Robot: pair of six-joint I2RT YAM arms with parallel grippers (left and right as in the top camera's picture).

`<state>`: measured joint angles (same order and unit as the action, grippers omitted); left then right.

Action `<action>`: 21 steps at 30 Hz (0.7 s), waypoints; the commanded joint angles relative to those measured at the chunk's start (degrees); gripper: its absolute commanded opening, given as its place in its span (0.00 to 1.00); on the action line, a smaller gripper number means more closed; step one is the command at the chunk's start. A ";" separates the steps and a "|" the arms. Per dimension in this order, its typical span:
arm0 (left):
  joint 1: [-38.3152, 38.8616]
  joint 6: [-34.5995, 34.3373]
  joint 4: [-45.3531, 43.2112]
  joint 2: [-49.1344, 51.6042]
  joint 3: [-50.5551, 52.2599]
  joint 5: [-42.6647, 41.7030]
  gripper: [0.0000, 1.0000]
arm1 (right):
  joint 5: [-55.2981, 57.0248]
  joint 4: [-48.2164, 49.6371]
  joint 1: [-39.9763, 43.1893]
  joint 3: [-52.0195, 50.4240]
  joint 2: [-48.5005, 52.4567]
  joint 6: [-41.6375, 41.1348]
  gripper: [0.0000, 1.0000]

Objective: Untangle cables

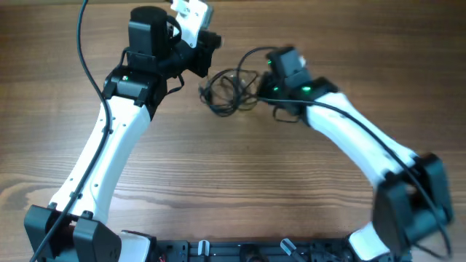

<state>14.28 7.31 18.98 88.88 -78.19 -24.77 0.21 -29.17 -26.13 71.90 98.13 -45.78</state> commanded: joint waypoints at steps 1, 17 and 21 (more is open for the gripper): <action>0.00 4.48 3.06 -0.76 -1.29 2.60 0.10 | 4.07 -3.21 3.37 -0.13 -8.96 5.16 0.04; 1.51 10.64 10.80 9.35 0.61 -16.44 0.47 | -4.26 -7.78 11.74 -0.11 -16.98 17.75 0.04; 4.28 10.73 8.70 12.22 0.61 -16.41 0.47 | -6.40 -7.72 11.74 0.28 -17.03 18.62 0.04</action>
<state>16.43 15.86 28.86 99.02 -78.06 -37.78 -2.59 -37.26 -14.20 71.81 81.95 -29.32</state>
